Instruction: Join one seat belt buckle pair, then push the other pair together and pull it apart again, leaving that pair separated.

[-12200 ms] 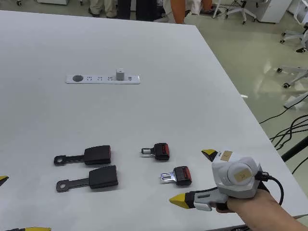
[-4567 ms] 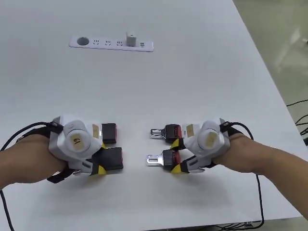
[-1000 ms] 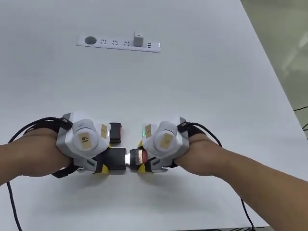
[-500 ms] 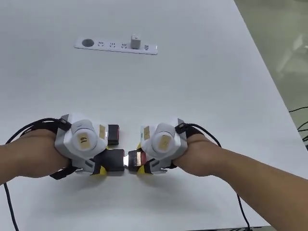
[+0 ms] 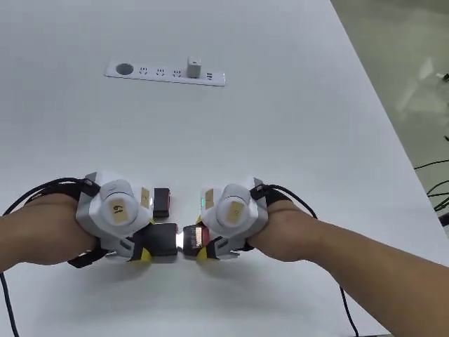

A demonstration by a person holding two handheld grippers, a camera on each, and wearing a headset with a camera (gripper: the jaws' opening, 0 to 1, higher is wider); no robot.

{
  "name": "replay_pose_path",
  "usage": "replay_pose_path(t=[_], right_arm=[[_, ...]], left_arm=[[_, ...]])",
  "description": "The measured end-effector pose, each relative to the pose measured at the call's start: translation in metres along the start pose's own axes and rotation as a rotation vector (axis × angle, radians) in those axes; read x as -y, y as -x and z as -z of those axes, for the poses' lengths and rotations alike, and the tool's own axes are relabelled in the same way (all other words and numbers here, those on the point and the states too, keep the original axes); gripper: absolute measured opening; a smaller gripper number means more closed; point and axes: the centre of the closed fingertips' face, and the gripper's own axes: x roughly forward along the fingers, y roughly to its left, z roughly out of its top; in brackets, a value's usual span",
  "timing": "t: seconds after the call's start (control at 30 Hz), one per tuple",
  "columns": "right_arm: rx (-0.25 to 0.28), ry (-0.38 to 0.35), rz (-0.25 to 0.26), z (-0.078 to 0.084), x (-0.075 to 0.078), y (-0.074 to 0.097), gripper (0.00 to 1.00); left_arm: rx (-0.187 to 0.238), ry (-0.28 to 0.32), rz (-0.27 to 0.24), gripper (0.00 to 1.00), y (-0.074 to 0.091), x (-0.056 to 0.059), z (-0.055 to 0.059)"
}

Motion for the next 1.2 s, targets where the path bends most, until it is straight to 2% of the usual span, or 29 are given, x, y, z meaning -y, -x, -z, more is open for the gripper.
replay_pose_path(t=[1.2], right_arm=[[-0.005,-0.009,-0.004,-0.0001,0.0023,-0.0013,0.31]], left_arm=[[-0.007,0.002,-0.006,0.33,-0.0006,0.0006,-0.0006]])
